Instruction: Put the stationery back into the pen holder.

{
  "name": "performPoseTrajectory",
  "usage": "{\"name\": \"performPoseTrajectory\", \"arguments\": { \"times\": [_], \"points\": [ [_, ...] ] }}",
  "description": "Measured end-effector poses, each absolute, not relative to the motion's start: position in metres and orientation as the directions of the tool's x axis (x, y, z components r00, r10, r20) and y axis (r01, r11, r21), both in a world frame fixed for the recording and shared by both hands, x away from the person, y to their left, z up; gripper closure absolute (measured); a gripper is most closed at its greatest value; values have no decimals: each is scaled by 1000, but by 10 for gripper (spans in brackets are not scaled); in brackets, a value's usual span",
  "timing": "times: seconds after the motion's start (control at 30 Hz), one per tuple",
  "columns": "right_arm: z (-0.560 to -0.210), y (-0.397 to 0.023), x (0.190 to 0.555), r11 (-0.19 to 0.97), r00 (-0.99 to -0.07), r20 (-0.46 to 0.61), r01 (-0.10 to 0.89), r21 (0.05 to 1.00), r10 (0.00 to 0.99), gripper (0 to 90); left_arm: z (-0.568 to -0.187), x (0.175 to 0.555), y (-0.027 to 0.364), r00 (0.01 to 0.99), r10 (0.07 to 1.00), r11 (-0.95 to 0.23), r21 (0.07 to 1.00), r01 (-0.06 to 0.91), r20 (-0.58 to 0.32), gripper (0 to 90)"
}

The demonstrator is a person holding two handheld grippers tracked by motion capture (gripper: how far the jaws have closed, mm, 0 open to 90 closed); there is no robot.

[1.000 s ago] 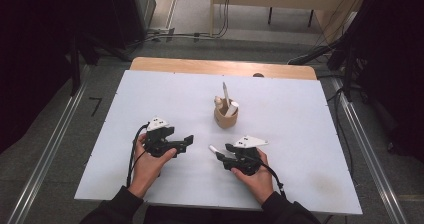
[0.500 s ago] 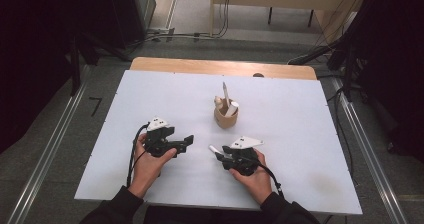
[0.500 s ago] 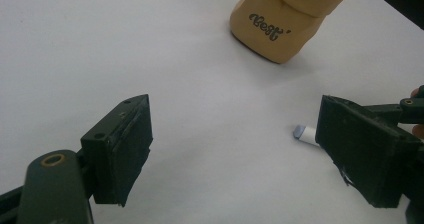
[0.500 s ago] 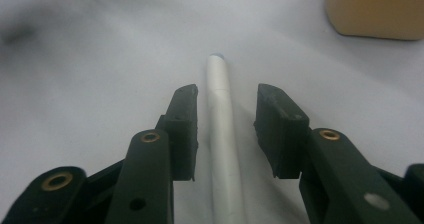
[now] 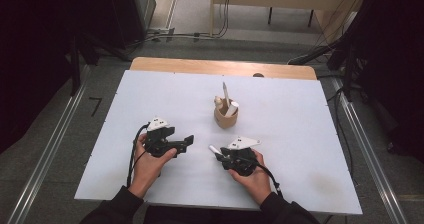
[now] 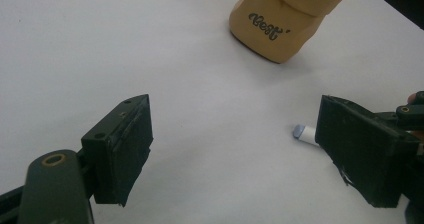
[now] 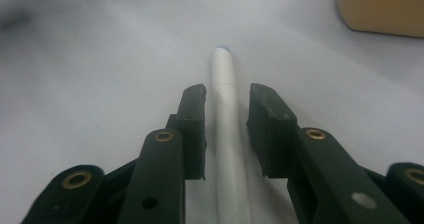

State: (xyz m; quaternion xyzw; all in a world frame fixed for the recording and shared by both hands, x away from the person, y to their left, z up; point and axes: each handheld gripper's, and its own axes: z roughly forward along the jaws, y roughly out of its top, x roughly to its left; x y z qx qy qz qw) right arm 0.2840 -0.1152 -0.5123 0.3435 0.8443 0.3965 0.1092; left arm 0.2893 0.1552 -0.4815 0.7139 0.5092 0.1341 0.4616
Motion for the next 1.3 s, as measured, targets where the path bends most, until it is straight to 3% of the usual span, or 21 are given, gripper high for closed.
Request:
{"name": "performPoseTrajectory", "arguments": {
  "times": [0.9,1.3],
  "points": [
    [-513,-109,278,498,-741,-5,446,743,671,762,-481,289,154,448,850,-58,797,601,-277,165],
    [-512,-114,281,460,-734,46,472,752,678,771,-481,288,154,451,847,-56,796,602,-281,166]
  ]
}}
